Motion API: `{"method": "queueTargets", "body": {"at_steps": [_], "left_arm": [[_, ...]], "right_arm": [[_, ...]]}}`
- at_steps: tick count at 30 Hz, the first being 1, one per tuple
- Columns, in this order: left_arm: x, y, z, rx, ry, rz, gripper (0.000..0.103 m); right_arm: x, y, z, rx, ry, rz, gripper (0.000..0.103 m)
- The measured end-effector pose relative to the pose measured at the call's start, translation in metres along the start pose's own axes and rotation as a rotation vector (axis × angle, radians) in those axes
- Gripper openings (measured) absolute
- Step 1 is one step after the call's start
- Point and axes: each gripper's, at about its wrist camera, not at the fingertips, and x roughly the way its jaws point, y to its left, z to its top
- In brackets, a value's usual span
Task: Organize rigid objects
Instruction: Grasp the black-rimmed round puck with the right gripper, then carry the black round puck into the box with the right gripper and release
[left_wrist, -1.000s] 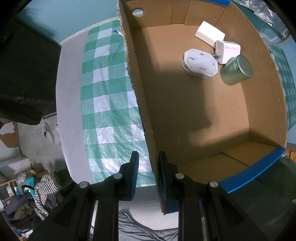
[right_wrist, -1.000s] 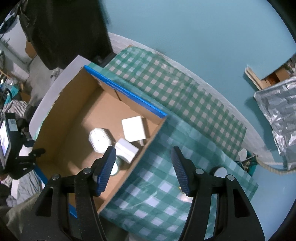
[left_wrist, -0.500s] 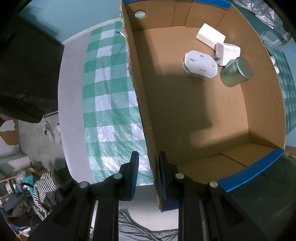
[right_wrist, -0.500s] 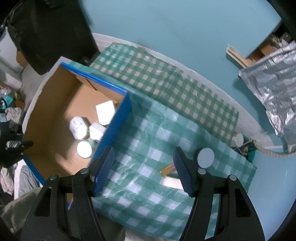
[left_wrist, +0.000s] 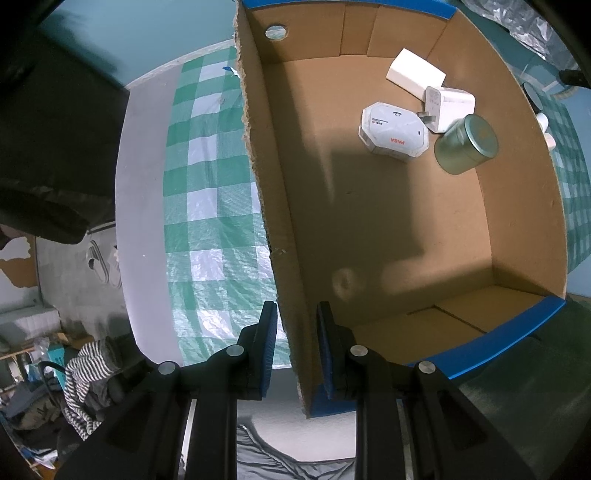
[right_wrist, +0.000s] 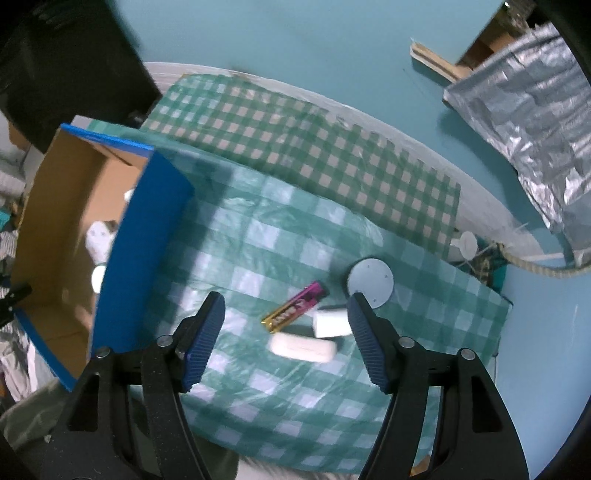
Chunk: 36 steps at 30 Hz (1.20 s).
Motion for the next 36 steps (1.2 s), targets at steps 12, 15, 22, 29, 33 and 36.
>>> {"method": "queueTargets", "body": {"at_steps": [12, 15, 22, 29, 33, 36], "left_arm": [[0.000, -0.007, -0.004, -0.020, 0.010, 0.005, 0.022], [0.000, -0.009, -0.006, -0.028, 0.011, 0.003, 0.022], [-0.001, -0.011, -0.007, -0.046, 0.018, 0.005, 0.022], [-0.001, -0.010, -0.007, -0.054, 0.021, 0.008, 0.022], [0.000, -0.010, -0.009, -0.055, 0.022, 0.006, 0.022], [0.001, -0.010, -0.008, -0.055, 0.026, 0.005, 0.022]], "right_arm": [[0.073, -0.083, 0.003, 0.175, 0.068, 0.012, 0.074], [0.089, -0.095, 0.006, 0.217, 0.073, 0.024, 0.074], [0.122, -0.103, 0.008, 0.247, 0.112, 0.016, 0.074], [0.141, -0.097, 0.003, 0.219, 0.144, -0.016, 0.074], [0.139, -0.099, 0.001, 0.241, 0.117, 0.013, 0.065], [0.138, -0.096, 0.003, 0.236, 0.117, 0.019, 0.062]]}}
